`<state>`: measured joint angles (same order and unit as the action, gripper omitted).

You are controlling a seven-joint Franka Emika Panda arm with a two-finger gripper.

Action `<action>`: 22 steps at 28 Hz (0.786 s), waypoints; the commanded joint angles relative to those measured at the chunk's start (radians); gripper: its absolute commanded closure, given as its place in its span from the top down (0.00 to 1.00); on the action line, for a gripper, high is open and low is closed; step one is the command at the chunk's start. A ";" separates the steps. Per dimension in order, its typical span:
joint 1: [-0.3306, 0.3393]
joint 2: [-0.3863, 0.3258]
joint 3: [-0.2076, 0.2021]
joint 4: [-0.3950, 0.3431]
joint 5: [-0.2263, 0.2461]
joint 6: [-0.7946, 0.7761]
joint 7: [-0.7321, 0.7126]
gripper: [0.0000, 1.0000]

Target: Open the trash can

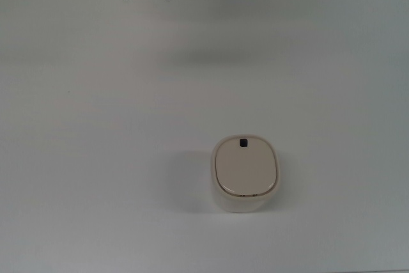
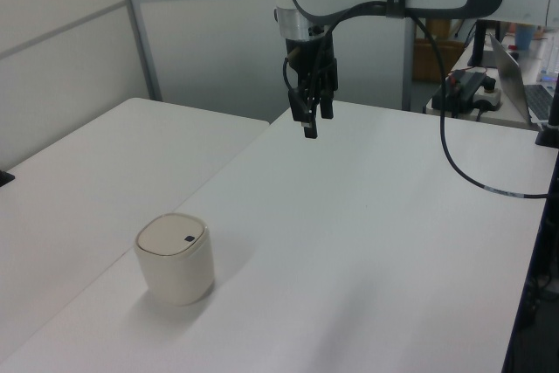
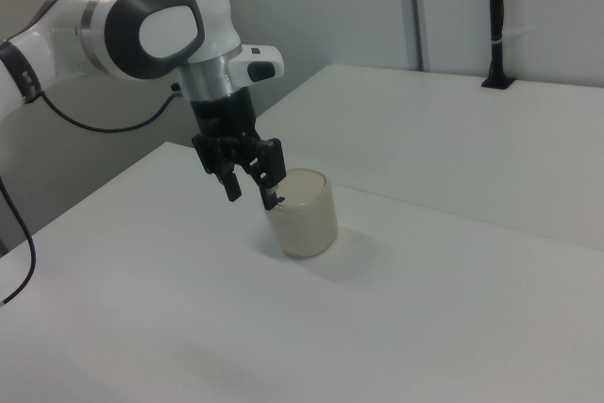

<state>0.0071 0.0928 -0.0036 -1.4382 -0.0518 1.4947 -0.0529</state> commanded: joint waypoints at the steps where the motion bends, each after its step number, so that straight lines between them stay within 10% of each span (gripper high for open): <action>1: -0.001 -0.004 -0.002 -0.002 0.006 -0.016 -0.028 0.00; 22: 0.008 0.034 0.008 -0.002 0.026 0.087 -0.018 0.00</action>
<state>0.0073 0.0971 -0.0005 -1.4388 -0.0451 1.5281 -0.0561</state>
